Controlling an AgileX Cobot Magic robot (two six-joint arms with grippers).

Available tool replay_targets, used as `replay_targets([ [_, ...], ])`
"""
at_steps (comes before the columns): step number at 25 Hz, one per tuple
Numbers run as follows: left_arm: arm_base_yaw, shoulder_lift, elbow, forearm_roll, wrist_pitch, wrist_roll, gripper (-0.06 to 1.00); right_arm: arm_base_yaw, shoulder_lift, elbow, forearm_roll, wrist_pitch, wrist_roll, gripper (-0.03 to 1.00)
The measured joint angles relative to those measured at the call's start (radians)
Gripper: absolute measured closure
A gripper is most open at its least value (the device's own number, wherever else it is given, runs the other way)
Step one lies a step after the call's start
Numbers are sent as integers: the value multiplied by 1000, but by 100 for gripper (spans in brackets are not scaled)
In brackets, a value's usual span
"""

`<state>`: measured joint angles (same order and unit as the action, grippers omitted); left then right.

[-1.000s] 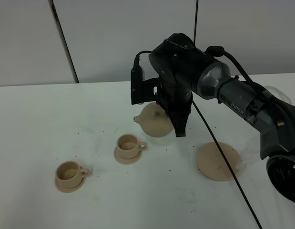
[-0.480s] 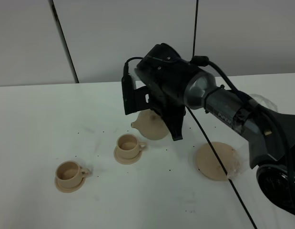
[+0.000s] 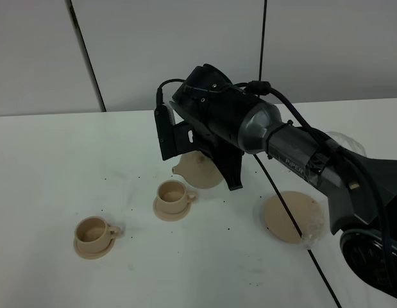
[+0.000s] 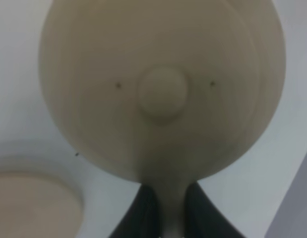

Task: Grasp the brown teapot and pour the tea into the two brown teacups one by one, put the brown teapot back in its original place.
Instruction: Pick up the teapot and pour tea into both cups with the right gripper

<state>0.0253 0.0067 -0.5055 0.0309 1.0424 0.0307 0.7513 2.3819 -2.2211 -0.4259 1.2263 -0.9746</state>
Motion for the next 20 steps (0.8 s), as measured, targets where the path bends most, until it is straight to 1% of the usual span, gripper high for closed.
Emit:
replay_targets([
  [5, 0, 0, 0, 0, 0, 0, 70, 22, 19, -1, -60, 0, 0, 87],
  [15, 0, 0, 0, 0, 0, 0, 70, 53, 32, -1, -149, -10, -2, 87],
  [20, 0, 0, 0, 0, 0, 0, 70, 65, 32, -1, -170, -9, -46, 87],
])
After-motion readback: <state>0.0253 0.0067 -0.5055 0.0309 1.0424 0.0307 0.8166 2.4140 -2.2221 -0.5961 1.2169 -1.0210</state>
